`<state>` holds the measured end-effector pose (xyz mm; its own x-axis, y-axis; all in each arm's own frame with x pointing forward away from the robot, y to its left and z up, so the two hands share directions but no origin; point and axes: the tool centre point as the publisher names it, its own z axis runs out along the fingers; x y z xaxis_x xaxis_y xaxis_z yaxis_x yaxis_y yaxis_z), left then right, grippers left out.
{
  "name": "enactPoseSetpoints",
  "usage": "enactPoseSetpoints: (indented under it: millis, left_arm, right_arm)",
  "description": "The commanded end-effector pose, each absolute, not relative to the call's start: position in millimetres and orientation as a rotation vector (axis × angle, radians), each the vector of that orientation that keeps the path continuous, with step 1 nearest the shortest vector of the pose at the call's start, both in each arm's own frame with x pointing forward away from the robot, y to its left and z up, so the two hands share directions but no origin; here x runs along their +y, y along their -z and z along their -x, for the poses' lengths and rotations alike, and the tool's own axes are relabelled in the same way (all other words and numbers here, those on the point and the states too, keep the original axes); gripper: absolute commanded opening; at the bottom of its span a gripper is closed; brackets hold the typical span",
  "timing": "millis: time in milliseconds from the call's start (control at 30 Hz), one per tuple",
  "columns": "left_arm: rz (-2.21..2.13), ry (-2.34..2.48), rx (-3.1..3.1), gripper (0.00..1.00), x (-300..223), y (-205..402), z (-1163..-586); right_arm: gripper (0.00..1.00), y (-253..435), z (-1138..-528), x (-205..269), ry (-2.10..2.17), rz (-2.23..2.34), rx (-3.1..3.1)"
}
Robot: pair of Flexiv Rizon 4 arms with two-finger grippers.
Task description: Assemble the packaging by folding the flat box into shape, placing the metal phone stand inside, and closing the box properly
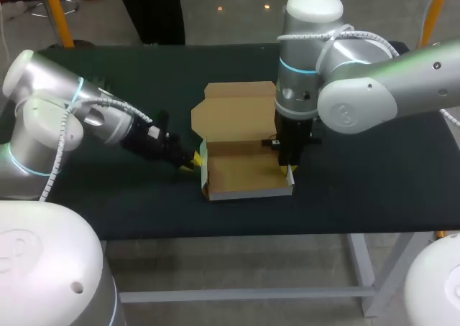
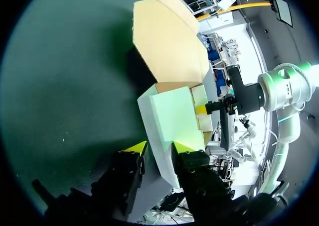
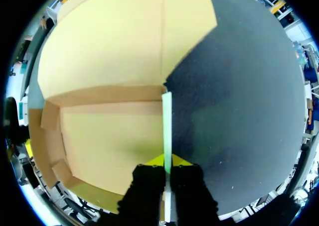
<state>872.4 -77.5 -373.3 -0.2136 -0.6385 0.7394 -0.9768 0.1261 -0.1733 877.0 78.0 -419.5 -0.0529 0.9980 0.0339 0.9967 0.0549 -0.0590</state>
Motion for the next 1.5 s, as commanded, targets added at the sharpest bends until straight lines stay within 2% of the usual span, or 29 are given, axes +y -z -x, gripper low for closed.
enactPoseSetpoints:
  millis: [33, 833, 1500]
  left_arm:
    - [-1.542, -0.908, -1.906, 0.38, -78, 372, -873]
    - [-1.558, -0.839, -1.895, 0.47, -101, 366, -873]
    - [-1.7, -0.684, -2.005, 0.45, -111, 372, -869]
  right_arm:
    - [0.0, 419, -878, 79, -0.035, 2.114, -2.232]
    - [0.0, 419, -878, 79, -0.035, 2.114, -2.232]
    - [0.0, 419, -878, 79, -0.035, 2.114, -2.232]
